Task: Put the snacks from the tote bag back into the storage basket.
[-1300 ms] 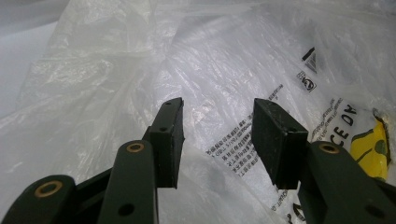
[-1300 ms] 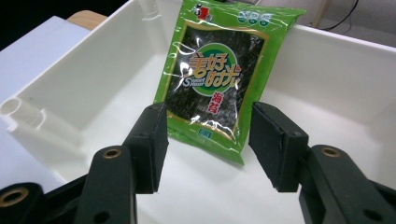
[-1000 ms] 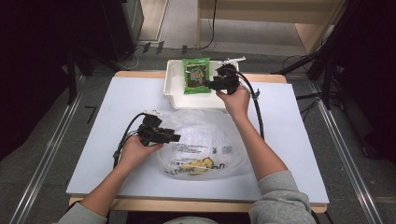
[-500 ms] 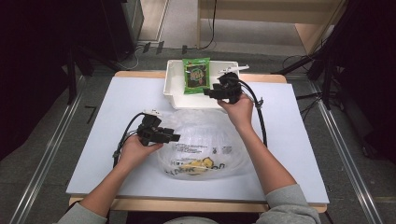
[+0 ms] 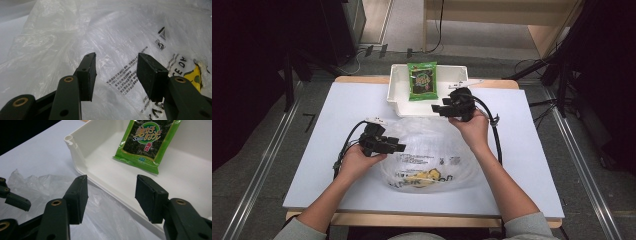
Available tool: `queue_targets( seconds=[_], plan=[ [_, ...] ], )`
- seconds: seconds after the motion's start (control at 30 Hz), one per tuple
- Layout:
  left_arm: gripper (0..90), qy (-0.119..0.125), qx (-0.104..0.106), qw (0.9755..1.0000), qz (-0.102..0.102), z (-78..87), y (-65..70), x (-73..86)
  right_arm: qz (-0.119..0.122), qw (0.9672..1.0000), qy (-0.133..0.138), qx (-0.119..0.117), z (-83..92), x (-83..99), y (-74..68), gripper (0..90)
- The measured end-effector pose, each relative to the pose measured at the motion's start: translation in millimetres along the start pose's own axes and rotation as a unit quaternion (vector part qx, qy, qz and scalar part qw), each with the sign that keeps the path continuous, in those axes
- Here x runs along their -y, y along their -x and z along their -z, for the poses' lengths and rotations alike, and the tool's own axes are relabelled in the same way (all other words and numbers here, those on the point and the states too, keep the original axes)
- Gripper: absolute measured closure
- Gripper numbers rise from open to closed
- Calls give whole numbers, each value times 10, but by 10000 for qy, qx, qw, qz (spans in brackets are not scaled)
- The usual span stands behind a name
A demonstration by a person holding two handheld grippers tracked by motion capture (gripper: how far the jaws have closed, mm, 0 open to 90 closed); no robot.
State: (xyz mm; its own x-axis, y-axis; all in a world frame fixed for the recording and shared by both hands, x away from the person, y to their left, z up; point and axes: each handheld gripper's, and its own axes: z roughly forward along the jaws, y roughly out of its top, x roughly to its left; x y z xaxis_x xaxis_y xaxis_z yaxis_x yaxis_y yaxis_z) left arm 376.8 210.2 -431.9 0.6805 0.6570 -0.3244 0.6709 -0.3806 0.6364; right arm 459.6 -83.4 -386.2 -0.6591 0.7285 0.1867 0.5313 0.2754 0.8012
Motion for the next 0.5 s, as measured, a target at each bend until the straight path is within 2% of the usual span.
queue_targets(
  seconds=[0.37, 0.5],
  plan=[
    [495, 17, 8, 10000, -71, 41, 18, -27, 62, 10000, -55, -40, 166, 237, -76, 451],
    [487, 11, 47, 10000, -32, 60, 12, -36, 68, 9999, -70, -67, 234, 312, -108, 449]
  ],
)
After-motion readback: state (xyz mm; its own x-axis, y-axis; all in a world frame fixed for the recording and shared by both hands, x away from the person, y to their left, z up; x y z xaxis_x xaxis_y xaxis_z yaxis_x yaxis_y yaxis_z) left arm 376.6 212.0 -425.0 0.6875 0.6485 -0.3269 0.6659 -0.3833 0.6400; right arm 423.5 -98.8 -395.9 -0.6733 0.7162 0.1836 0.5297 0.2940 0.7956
